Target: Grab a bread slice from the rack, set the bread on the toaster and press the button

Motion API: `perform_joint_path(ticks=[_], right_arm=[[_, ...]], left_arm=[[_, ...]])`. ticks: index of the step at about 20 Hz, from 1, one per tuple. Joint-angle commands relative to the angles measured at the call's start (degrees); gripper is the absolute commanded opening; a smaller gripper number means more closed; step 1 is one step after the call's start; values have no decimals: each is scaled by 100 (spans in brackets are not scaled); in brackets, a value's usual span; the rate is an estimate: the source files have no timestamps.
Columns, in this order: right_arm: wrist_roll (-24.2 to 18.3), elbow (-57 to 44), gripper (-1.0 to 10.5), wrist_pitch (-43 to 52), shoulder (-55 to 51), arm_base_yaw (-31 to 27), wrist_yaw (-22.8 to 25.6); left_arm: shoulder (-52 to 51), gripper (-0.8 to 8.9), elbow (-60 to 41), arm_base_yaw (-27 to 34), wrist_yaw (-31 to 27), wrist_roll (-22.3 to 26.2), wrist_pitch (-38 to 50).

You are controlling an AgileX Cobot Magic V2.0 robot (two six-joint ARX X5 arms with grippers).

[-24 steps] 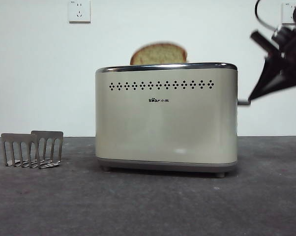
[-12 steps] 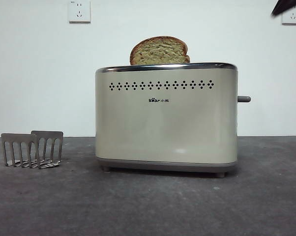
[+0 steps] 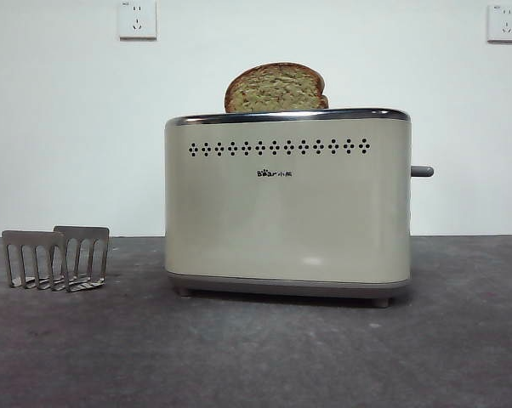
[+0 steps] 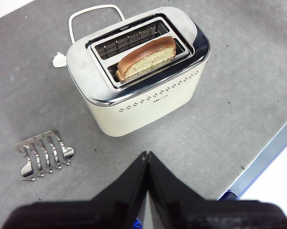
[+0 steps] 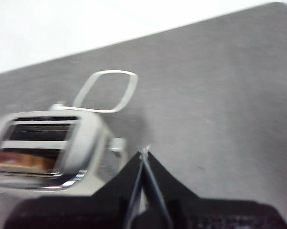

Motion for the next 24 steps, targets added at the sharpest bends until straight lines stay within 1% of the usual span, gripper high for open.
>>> perform_joint_path(ticks=[1,4,9,10,11,12,13,14,15,16,17,18,19,20,22,24], right_arm=[[-63,111,0,-267,81,9,341],[-63,164,0,-544,149,7,490],[-63,170,0,-979,391,7,702],[-63,170,0,-1073,476,7,702],[-63,170,0,-1102,568,7,702],[-63,170,0,-1084,667,7,702],[-63,170,0,-1084,772,7,704],[-63,170,0,-1084,883,7,704],[-63,170,0,-1082,992,7,706],[-63,170,0,-1078,1117,7,706],[-63,170,0,-1078,1241,7,704],[-63,170,0,-1078,1370,7,704],[-63,170,0,-1073,1491,7,704],[-63,170,0,-1049,1609,7,706],[-63,170,0,-955,1834,7,704],[-63,170,0,-809,2037,4,706]], left_arm=[[33,-4,-33,-4,2,-20,17],[63,-4,-33,234,11,-17,17],[133,-4,-210,844,50,-17,17],[37,-4,-404,999,46,116,39],[-98,-4,-726,1193,50,468,254],[-326,-4,-1204,1423,50,809,798],[-619,-4,-1871,1661,55,1021,1659],[-984,-4,-2684,1926,68,1200,2669],[-1390,-4,-3571,2199,146,1257,3731],[-1823,-4,-4487,2459,302,1239,4758],[-2267,-4,-5386,2702,479,1117,5672],[-2702,-4,-6227,2916,568,955,6437],[-3139,-4,-6983,3117,608,800,7010],[-3563,-4,-7611,3305,608,691,7294],[-4343,-4,-8533,3668,608,686,7226],[-4979,-4,-9202,4035,614,616,7202]])
